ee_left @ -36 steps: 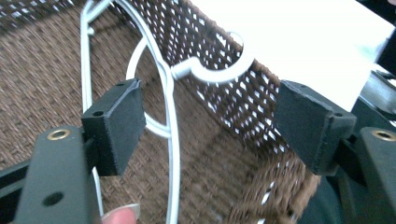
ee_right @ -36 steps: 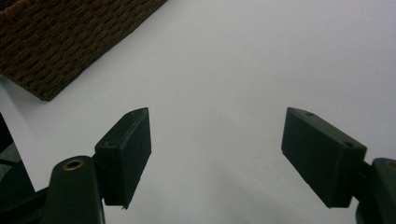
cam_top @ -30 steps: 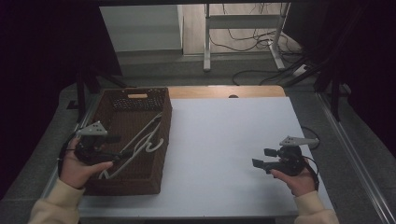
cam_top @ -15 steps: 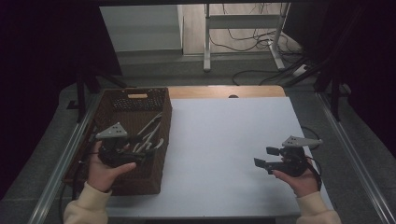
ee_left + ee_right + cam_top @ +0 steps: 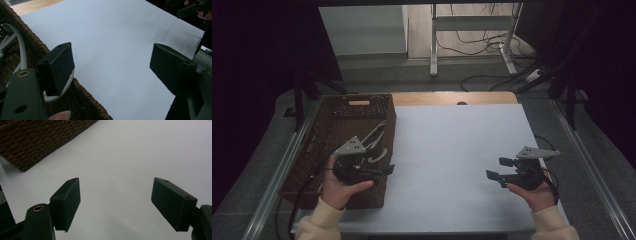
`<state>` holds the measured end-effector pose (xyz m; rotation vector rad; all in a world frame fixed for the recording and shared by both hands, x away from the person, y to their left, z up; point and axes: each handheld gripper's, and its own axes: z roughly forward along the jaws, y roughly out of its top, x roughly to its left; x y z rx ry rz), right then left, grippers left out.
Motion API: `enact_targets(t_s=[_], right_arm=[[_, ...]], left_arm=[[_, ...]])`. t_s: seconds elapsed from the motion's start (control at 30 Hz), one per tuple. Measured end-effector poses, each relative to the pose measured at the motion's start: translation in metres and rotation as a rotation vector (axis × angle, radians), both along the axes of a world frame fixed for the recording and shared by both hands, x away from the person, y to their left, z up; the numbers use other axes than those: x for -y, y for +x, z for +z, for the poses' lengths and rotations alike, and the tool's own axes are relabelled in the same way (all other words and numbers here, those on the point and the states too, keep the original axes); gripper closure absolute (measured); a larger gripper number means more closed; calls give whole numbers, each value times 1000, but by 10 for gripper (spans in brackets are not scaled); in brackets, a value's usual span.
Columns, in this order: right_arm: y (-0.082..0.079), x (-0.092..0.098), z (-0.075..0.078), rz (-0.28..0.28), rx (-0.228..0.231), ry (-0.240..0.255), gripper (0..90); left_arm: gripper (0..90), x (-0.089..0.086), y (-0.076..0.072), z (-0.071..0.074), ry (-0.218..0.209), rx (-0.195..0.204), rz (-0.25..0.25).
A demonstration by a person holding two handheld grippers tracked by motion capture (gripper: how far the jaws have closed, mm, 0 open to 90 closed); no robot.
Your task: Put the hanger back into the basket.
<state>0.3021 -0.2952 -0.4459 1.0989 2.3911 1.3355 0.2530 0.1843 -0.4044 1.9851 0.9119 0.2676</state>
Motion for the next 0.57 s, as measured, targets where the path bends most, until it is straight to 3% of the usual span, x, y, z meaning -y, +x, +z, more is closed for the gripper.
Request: enact_targets(t_s=[0.17,0.57], right_arm=[[0,2,-1,-11,3,7,234],[-1,3,1,-34,44,6,220]], left_arm=[[187,-3,-3,-1,33,16,3],[181,-11,-9,2,13,20,20]])
